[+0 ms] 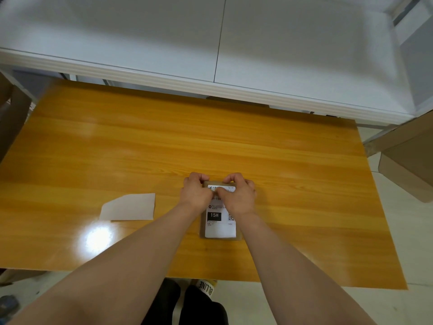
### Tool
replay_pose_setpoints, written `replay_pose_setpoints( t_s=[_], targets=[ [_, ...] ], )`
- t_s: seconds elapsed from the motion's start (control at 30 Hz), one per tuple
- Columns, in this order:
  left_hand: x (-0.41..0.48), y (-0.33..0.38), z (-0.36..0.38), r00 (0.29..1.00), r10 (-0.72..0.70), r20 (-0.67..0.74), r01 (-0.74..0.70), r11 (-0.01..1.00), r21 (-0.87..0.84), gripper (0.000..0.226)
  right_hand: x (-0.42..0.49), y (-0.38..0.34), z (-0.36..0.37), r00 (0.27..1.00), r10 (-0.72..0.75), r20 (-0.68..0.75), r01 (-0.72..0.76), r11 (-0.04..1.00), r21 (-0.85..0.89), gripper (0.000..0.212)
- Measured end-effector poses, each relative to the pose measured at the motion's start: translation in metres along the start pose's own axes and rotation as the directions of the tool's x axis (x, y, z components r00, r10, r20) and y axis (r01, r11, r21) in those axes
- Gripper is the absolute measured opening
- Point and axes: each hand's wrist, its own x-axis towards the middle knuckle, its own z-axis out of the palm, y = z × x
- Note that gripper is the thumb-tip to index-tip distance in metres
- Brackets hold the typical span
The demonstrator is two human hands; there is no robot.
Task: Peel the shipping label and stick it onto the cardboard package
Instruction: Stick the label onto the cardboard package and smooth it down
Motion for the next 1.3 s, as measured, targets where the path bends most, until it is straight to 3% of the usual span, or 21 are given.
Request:
replay_pose_setpoints(
  t_s=[0.43, 0.6, 0.67, 0.77, 0.93, 1.03, 1.3],
  targets=[
    [0.0, 0.0, 0.001, 0.998, -0.018, -0.053, 0.014, 0.998, -0.063, 0.03, 0.007, 0.002, 0.008, 0.997, 0.052, -0.059, -0.049, 0.997, 0.053, 0.018],
    [0.0, 0.001, -0.002, 0.992, 0.023, -0.121, -0.032, 0.996, -0.078, 0.032, 0.013, 0.001, 0.009, 0.999, -0.033, -0.038, 0.038, 0.991, 0.125, 0.016],
    [0.0, 0.001, -0.007, 0.991, 0.023, -0.133, -0.035, 0.996, -0.085, 0.039, 0.014, 0.001, 0.009, 0.996, -0.077, 0.05, 0.068, 0.985, 0.16, 0.025],
    [-0.001, 0.003, -0.017, 0.997, 0.002, -0.071, -0.006, 0.998, -0.055, 0.065, 0.014, 0.007, 0.004, 0.98, -0.112, 0.164, 0.088, 0.986, 0.144, 0.064],
    [-0.02, 0.005, -0.025, 0.989, 0.072, 0.131, -0.103, 0.962, 0.253, 0.107, 0.007, 0.024, -0.006, 0.93, -0.114, 0.349, 0.028, 0.97, 0.243, 0.092],
    [-0.028, 0.002, -0.02, 0.979, 0.08, 0.19, -0.138, 0.94, 0.311, 0.108, 0.004, 0.027, -0.003, 0.917, -0.101, 0.385, -0.008, 0.962, 0.273, 0.097],
    [-0.028, 0.002, -0.018, 0.99, 0.068, 0.123, -0.1, 0.957, 0.272, 0.092, 0.006, 0.031, -0.004, 0.914, -0.099, 0.393, -0.017, 0.959, 0.282, 0.088]
  ],
)
